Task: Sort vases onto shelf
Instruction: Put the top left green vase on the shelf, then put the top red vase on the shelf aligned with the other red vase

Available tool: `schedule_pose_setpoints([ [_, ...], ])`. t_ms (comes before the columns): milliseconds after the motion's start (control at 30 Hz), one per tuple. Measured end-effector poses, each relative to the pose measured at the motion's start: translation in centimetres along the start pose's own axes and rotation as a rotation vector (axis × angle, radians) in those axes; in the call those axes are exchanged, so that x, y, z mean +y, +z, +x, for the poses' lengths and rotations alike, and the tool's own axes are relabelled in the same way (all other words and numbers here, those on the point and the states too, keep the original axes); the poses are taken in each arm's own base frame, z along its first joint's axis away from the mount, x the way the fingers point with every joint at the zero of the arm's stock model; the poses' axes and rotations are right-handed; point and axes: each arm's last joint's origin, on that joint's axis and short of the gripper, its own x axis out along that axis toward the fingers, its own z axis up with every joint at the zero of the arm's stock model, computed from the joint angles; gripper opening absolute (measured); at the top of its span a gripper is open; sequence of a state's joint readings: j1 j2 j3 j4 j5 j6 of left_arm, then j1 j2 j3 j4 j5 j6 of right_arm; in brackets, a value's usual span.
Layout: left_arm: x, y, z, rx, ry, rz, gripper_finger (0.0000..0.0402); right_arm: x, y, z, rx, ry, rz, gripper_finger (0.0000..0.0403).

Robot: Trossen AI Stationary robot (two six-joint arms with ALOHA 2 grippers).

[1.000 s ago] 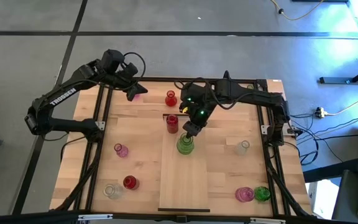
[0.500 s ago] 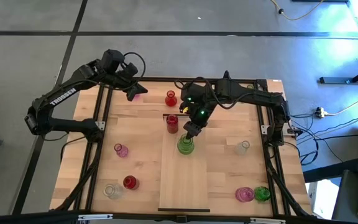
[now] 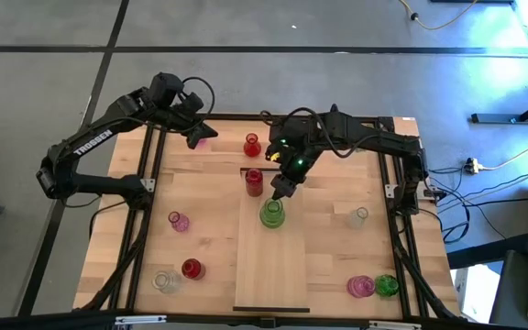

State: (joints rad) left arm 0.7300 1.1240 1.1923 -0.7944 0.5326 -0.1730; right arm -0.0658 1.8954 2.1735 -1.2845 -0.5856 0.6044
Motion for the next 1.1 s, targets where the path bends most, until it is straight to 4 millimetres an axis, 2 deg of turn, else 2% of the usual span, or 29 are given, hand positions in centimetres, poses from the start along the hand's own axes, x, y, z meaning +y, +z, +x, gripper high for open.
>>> schedule_pose_setpoints([
  [100, 0.1, 0.1, 0.1, 0.003, -0.001, -0.001, 0.0, -0.1, 0.1, -0.1, -0.003, -0.001, 0.001, 0.0099],
  [200, 0.6, 0.3, 1.1, 0.028, -0.011, -0.015, 0.0, -0.5, 0.2, -0.8, -0.028, -0.017, 0.01, 0.0099],
  [400, 2.5, 1.3, 4.7, 0.062, -0.003, -0.036, 0.0, -1.4, 0.0, -4.4, -0.104, -0.026, 0.037, 0.0099],
  [567, 4.8, 1.7, 8.0, 0.093, 0.087, -0.061, 0.0005, -1.2, -1.4, -8.0, -0.222, -0.054, 0.022, 0.0099],
  [700, 6.6, 1.7, 9.1, 0.112, 0.141, -0.109, 0.0046, -0.6, -3.2, -10.3, -0.298, -0.104, 0.011, 0.0099],
  [867, 8.4, 2.2, 9.4, 0.074, 0.093, -0.165, 0.0119, -0.2, -5.1, -12.2, -0.363, -0.17, -0.01, 0.0099],
  [967, 9.9, 2.4, 9.9, 0.058, 0.074, -0.248, 0.0153, -0.2, -5.8, -12.8, -0.387, -0.213, -0.012, 0.0099],
  [1100, 11.7, 2.6, 11.1, 0.096, 0.066, -0.332, 0.0173, -0.3, -6.1, -13.0, -0.39, -0.24, -0.015, 0.0099],
])
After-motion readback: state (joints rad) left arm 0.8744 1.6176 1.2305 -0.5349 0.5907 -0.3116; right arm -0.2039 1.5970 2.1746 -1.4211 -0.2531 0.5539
